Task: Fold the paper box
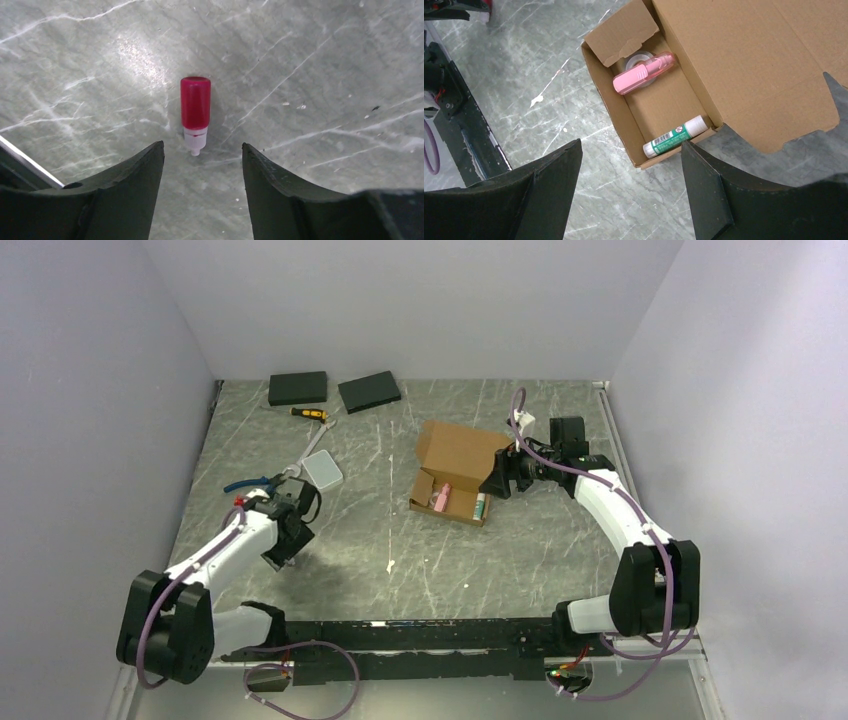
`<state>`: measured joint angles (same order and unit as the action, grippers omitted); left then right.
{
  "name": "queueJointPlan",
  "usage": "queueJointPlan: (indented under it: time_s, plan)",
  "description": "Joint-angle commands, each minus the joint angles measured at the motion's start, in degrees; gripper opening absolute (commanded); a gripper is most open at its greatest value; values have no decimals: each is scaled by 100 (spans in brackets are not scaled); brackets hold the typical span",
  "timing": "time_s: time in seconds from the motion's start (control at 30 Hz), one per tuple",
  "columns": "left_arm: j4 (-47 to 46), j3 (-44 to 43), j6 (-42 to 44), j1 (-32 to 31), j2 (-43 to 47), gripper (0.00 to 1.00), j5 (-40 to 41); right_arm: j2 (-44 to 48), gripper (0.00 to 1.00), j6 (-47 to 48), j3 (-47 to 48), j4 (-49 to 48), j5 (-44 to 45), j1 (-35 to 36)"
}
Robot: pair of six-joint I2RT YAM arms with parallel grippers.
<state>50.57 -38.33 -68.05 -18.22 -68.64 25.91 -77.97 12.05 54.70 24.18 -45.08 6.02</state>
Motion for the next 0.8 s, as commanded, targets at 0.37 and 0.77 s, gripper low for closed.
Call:
queueJointPlan:
  time_s: [0.37,0.77]
  plan:
    - [-1051,528,-133,851,70,57,-311,209,76,131,208,-19,-168,-22]
    - [-1497,754,313,1400,162,2,-1042,199,76,131,208,-19,-150,-23]
